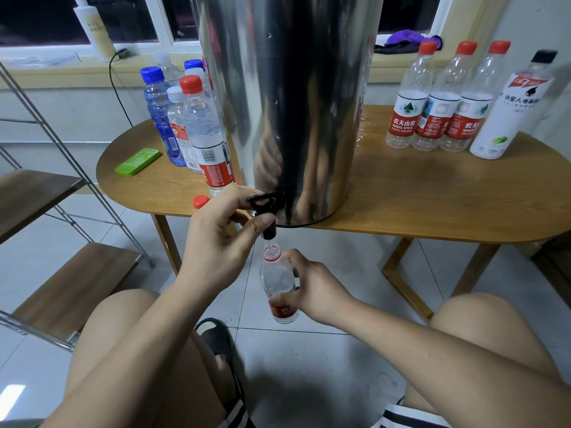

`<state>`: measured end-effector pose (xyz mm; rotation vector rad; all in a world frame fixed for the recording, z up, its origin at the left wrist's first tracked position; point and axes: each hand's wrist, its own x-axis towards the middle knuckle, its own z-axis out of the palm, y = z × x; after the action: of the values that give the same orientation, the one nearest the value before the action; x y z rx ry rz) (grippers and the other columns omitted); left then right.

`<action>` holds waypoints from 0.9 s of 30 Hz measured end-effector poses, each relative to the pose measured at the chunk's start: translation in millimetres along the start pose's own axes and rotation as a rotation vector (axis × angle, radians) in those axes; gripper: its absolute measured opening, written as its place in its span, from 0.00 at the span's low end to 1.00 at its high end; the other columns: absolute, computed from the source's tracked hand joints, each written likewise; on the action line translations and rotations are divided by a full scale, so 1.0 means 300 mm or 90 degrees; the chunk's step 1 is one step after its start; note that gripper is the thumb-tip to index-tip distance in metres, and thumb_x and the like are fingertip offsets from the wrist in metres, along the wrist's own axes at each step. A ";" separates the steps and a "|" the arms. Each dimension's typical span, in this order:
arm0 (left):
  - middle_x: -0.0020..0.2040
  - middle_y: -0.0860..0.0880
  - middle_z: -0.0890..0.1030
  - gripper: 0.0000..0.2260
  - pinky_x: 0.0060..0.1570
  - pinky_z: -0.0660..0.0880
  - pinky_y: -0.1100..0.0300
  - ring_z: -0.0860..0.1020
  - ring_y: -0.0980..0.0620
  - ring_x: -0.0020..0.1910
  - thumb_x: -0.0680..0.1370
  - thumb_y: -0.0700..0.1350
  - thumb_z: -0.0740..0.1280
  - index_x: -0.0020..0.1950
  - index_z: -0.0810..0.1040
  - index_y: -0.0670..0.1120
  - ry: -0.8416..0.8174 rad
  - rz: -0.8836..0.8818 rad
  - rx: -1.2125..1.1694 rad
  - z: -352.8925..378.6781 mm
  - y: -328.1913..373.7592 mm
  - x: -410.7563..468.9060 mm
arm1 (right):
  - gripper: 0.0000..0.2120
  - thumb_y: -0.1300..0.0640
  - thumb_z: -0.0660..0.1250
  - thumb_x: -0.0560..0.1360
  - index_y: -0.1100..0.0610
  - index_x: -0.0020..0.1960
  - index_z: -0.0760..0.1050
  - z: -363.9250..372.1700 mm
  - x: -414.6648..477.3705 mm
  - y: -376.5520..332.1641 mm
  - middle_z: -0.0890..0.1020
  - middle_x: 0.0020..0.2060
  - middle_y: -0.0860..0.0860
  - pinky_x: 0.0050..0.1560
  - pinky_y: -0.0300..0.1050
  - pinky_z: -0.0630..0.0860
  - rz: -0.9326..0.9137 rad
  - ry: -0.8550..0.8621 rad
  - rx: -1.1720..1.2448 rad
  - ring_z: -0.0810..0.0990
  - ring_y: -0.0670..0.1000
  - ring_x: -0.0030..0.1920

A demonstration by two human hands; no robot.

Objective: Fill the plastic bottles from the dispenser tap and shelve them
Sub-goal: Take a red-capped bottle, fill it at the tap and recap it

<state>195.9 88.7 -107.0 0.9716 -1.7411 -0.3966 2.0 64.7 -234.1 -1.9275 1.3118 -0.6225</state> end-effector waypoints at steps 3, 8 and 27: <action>0.49 0.48 0.85 0.07 0.45 0.80 0.41 0.87 0.47 0.46 0.82 0.36 0.75 0.59 0.82 0.43 0.000 0.001 0.002 0.001 -0.002 0.000 | 0.33 0.41 0.82 0.66 0.42 0.64 0.69 0.002 0.000 0.003 0.83 0.59 0.42 0.56 0.55 0.83 0.000 0.003 0.000 0.83 0.50 0.58; 0.50 0.50 0.85 0.07 0.45 0.80 0.39 0.87 0.46 0.47 0.82 0.37 0.75 0.59 0.82 0.43 -0.003 0.002 0.007 0.000 -0.008 0.000 | 0.33 0.42 0.83 0.66 0.43 0.65 0.69 0.000 0.000 0.003 0.83 0.59 0.42 0.56 0.55 0.83 -0.004 0.005 -0.004 0.83 0.50 0.58; 0.49 0.47 0.85 0.07 0.44 0.80 0.40 0.88 0.46 0.46 0.82 0.36 0.74 0.59 0.82 0.43 -0.001 0.002 0.001 0.001 0.001 0.000 | 0.32 0.41 0.82 0.66 0.42 0.64 0.68 -0.003 -0.002 0.001 0.83 0.59 0.42 0.57 0.55 0.83 -0.001 -0.007 -0.001 0.83 0.50 0.58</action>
<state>195.5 88.8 -106.8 0.9700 -1.7443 -0.3940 1.1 64.9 -233.8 -1.9313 1.3045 -0.6113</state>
